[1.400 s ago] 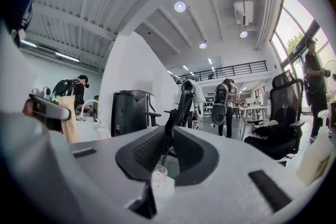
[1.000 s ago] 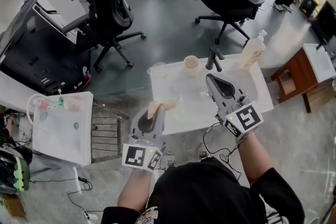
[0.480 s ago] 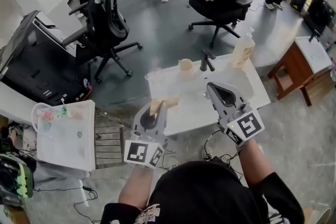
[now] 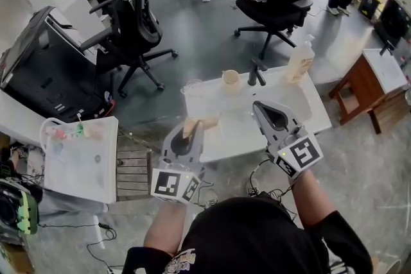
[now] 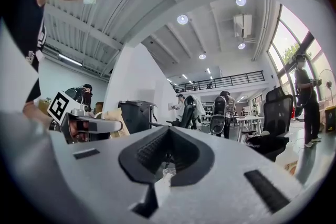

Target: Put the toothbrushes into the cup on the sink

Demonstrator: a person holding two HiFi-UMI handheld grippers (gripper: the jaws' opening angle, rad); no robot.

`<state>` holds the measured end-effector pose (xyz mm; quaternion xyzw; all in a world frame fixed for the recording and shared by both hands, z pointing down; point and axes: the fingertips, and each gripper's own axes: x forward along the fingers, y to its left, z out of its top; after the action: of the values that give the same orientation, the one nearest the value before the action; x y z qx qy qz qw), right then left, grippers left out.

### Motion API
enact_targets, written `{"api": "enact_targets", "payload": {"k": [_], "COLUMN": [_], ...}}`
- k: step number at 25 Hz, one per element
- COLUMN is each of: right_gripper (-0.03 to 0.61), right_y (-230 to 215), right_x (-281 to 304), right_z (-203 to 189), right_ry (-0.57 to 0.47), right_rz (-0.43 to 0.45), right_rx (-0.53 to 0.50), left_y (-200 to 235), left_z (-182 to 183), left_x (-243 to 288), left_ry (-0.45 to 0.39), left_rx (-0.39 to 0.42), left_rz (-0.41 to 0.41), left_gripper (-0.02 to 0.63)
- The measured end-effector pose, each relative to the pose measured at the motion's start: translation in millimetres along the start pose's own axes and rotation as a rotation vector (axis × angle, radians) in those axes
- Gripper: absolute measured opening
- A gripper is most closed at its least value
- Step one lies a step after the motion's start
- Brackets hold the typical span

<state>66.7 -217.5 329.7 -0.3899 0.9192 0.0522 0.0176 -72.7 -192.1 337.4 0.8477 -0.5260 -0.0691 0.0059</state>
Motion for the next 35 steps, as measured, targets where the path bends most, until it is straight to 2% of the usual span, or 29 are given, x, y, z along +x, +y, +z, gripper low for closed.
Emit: {"api": "enact_targets", "payload": {"k": [16,20,29,35], "right_gripper": [0.006,0.006,0.006,0.006], "right_y": [5,3,-3,-16], "right_x": [7,10,16,22], "right_z": [-13,-18,-36,-55], "right_ry": [0.032,0.041,0.074,0.110], "right_rz": [0.019,0.022,0.019,0.014], "right_rx": [0.023,0.030,0.051,0.072], "left_y": [40,57,105,136], "left_z": [10,0,-27,-54], "left_x": [14,27,62,89], "left_ry": [-0.054,-0.072,-0.049,-0.028], "left_rx": [0.055,0.079,0.108,0.091], "left_rz": [0.091,0.109,0.181,0.231], "left_gripper": [0.061,0.061,0.061,0.061]}}
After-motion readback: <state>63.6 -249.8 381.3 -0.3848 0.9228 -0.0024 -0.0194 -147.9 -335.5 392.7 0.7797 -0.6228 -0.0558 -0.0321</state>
